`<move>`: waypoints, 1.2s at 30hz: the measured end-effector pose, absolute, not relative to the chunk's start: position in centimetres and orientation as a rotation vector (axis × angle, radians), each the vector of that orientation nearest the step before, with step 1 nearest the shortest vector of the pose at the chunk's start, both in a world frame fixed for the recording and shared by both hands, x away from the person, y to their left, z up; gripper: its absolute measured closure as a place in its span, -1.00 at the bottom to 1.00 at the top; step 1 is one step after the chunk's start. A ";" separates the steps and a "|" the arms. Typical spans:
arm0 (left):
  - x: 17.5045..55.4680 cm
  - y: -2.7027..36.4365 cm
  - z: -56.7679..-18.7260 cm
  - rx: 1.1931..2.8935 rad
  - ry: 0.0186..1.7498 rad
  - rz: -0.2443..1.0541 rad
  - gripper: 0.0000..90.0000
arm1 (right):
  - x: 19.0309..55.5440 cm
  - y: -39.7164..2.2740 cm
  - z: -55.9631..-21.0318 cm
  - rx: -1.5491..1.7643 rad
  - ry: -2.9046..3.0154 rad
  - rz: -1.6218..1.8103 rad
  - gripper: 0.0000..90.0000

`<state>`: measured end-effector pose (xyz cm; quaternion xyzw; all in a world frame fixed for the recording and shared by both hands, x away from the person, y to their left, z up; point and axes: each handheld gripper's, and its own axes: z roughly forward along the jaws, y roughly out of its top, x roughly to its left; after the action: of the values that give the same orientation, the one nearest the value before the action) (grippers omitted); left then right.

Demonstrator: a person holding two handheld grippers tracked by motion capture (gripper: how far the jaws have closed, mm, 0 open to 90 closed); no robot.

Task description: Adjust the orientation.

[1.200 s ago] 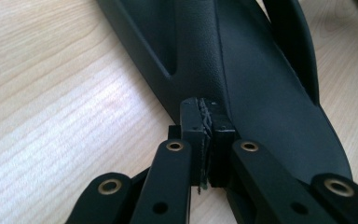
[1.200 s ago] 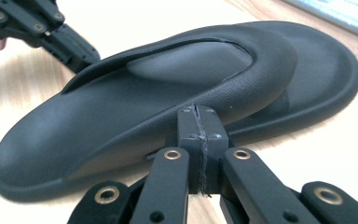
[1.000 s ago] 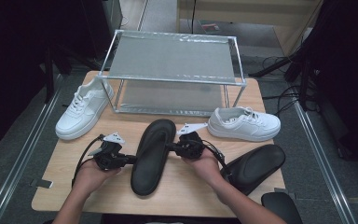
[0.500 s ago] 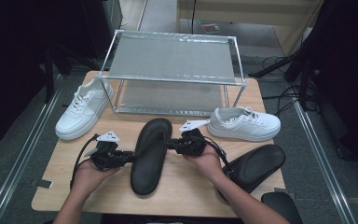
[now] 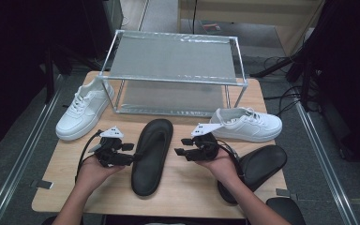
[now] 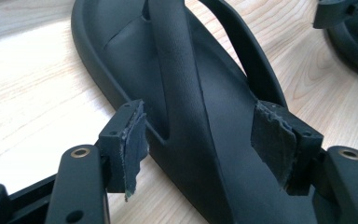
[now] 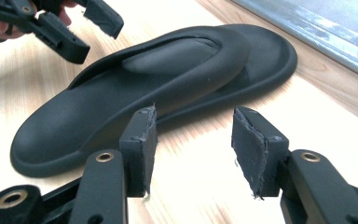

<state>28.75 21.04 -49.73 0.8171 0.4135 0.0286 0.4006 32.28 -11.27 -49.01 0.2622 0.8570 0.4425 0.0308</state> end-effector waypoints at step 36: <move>30.9 19.9 -49.4 2.124 1.001 0.074 -0.20 | 30.2 -25.9 -47.2 1.042 2.499 1.323 0.56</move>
<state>30.92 19.92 -49.43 0.8340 0.3933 0.0292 0.3859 30.24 -25.91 -47.23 0.3450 0.8276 0.4380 0.0640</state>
